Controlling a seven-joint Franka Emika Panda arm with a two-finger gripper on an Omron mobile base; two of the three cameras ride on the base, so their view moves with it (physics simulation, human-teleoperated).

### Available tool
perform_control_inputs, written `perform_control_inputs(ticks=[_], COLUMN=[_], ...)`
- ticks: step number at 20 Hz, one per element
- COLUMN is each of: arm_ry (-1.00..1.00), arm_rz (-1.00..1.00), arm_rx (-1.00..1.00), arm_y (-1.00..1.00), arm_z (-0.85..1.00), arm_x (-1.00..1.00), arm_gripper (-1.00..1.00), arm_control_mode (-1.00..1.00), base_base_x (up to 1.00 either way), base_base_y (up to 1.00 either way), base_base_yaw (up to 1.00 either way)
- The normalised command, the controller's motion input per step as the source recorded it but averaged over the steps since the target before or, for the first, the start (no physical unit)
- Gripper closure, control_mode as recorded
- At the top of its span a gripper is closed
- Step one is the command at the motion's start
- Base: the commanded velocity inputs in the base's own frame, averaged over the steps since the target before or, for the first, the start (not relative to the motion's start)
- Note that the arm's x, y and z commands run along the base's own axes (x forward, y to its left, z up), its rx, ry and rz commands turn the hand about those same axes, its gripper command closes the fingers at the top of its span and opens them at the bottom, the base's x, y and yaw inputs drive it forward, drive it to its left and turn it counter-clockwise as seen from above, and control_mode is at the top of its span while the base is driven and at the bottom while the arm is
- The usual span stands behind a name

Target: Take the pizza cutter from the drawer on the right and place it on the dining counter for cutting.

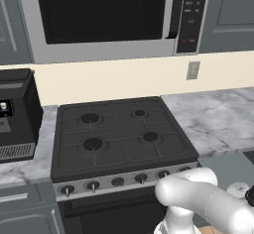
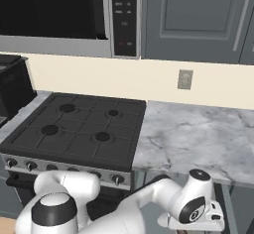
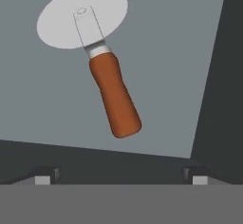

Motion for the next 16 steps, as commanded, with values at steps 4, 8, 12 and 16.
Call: perform_control_inputs(ticks=[4, 8, 12, 16], arm_ry=[0.02, 0.03, 0.00, 0.00], arm_rz=[0.00, 0.00, 0.00, 0.00], arm_rx=[0.00, 0.00, 0.00, 0.00], arm_y=[0.00, 0.00, 0.00, 0.00], arm_z=[-0.08, -0.09, -0.17, -0.31], arm_x=[0.21, 0.19, 0.20, 0.00], arm_gripper=[-1.00, -1.00, -1.00, -1.00], arm_control_mode=[-1.00, -1.00, -1.00, -1.00], base_base_x=[0.00, 0.00, 0.00, 0.00], base_base_y=[0.00, 0.00, 0.00, 0.00], base_base_yaw=[0.00, 0.00, 0.00, 0.00])
